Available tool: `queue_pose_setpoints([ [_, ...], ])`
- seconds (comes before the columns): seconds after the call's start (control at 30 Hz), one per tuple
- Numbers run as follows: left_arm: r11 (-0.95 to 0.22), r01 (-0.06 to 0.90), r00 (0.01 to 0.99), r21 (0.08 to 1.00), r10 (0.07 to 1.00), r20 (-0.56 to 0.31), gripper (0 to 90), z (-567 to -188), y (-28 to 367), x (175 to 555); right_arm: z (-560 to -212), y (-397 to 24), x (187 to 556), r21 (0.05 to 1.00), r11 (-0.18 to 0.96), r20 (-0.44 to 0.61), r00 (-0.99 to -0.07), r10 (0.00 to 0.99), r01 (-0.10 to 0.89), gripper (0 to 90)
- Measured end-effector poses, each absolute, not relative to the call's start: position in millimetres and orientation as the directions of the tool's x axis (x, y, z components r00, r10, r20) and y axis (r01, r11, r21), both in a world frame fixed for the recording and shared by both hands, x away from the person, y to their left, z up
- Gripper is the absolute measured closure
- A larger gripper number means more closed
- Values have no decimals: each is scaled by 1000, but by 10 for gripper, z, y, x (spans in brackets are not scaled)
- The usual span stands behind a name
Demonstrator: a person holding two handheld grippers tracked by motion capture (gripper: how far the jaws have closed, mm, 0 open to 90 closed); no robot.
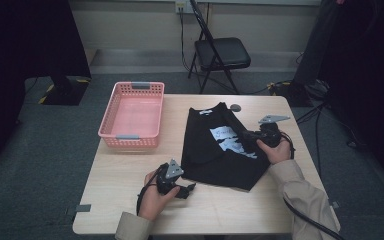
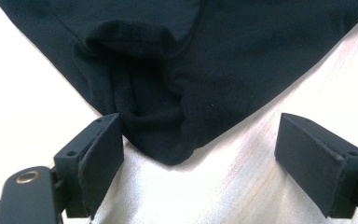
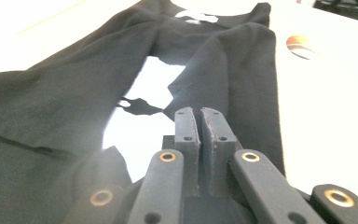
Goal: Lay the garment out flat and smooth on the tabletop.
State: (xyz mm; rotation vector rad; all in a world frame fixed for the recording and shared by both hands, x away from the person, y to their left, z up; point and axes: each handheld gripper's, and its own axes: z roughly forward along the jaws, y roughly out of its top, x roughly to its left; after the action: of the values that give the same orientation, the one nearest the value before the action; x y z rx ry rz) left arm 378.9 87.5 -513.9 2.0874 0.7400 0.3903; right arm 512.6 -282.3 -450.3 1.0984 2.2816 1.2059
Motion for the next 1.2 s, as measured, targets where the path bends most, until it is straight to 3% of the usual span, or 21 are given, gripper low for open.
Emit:
queue_pose_setpoints([
  [0.37,-450,363,774,816,633,5,151,-5139,876,3789,-4489,-3389,5087,831,237,114,-571,813,504,857],
  [1.2,-451,364,775,815,632,4,151,-5138,882,3802,-4451,-3910,4888,838,197,114,-515,850,510,857],
])
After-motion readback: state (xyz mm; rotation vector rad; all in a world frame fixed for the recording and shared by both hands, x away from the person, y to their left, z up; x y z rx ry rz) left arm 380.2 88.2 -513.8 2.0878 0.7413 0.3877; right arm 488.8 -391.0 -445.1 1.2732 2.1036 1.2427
